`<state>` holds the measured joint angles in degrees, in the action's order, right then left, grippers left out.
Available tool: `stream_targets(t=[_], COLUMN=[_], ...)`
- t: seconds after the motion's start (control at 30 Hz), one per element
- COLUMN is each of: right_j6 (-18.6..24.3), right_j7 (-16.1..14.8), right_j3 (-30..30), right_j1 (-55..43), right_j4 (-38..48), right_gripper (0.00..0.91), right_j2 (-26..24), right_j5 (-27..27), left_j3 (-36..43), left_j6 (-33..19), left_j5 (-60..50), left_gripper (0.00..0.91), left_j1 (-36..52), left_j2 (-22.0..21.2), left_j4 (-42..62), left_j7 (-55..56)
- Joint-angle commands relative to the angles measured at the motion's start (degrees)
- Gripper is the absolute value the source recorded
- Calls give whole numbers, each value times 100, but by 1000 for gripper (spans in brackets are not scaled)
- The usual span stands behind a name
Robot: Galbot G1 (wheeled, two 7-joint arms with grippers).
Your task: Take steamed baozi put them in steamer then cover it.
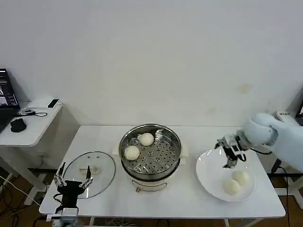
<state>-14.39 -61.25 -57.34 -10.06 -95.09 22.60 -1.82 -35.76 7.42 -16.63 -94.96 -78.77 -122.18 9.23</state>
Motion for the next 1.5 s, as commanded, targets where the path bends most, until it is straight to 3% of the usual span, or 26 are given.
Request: stream_targets(t=[0.03,0.4,1.1,1.5], right_j6=[398,555,392,226], right_j7=[-303,-311,-138,-165], right_j3=[835,1653,1687,1675], right_j1=[1411,2291,2418,2437], right_j4=[-101,200,819,886], right_gripper=[907,907,907,746], right_j2=[-454,-308,266,361], right_j5=[-536,-859,-1132,-1117], left_j3=[4,34,3,-4], left_j6=[0,-1,0,5], left_j5=[-16,-62,-61,-68], left_gripper=[907,907,907,907], left_j1=[-5,-30,16,-12], left_j2=[-6,-18,-25,-32], left_j4=[23,42,166,134], left_j7=[2,12,10,6])
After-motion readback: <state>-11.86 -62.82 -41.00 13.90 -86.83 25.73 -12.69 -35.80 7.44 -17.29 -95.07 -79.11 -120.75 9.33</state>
